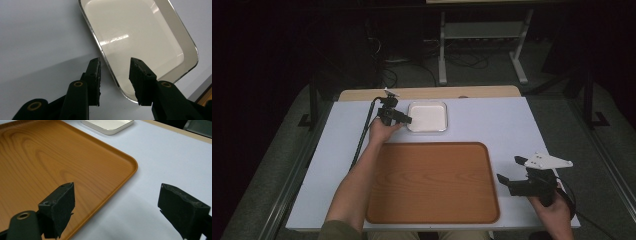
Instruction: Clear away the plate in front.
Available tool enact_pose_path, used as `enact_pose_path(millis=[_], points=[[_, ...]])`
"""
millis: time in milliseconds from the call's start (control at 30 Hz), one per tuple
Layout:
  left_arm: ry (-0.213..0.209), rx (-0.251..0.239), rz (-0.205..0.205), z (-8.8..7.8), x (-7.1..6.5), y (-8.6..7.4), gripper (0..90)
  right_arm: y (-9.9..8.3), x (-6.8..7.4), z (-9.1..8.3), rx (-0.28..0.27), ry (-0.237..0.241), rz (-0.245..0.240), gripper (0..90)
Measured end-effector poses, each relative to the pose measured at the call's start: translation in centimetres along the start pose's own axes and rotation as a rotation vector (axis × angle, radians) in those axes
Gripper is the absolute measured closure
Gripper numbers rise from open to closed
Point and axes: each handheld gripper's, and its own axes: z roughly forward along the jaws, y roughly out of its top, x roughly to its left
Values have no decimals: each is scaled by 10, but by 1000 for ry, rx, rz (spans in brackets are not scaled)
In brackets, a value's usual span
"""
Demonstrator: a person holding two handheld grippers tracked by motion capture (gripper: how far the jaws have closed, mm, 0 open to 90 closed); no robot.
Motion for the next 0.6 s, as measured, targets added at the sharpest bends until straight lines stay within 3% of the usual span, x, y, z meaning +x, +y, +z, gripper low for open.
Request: enact_pose_path(millis=[133, 433, 600], points=[[14, 4, 1, 2, -1, -1, 643, -1, -1, -2, -6, -2, 14, 134], [-2, 13, -62, 3, 5, 0, 767, -2, 0, -7, -18, -12, 8, 135], [-5, 25, -78, 7, 4, -1, 785, -1, 0, -8, -21, -13, 8, 135]])
